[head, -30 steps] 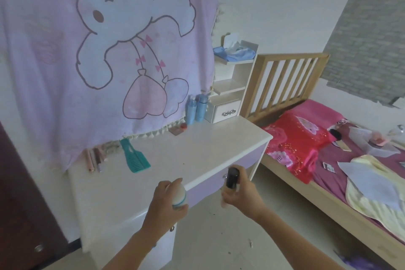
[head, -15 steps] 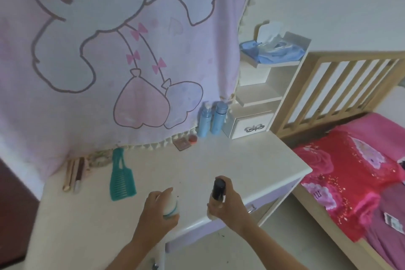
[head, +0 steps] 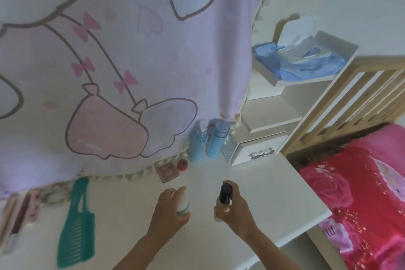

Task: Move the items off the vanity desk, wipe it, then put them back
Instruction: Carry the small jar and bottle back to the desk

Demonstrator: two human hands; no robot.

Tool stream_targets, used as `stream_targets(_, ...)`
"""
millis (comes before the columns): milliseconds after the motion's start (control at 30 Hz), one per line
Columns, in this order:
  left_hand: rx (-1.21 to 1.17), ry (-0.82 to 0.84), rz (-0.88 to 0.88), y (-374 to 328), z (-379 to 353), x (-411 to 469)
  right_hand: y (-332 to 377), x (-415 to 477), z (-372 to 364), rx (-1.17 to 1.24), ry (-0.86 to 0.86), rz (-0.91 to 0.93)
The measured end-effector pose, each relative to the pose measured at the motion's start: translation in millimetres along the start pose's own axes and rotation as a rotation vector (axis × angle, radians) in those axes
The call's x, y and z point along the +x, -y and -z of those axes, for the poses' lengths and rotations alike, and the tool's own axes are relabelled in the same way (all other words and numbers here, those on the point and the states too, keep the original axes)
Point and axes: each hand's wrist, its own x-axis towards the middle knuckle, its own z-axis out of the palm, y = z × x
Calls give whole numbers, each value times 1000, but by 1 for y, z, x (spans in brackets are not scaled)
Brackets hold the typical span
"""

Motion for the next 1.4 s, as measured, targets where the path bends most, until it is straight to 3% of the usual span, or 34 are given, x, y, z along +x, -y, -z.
stream_targets(233,129,-11,63,6,-49,35,-43,70,11,25,115,-15)
stream_targets(400,308,-66,20,-15,-72,75,-53,123,17,94,61,19)
stream_targets(767,226,-147,116,-21,-104,114,-70,180,6,41,120,167)
stream_targets(900,213,-125,255,-27,-108,116,-75,183,3,35,114,254)
stream_targets(1100,486,-181,113,-25,-91,98,-85,175,-3,53,45,302)
stream_targets(1267,506,-341,54,-21,-70,69,-72,161,1,-121,-329,716)
stream_targets(1400,529,-431,156,-10,-50,34,-47,152,-17,-217,-296,872)
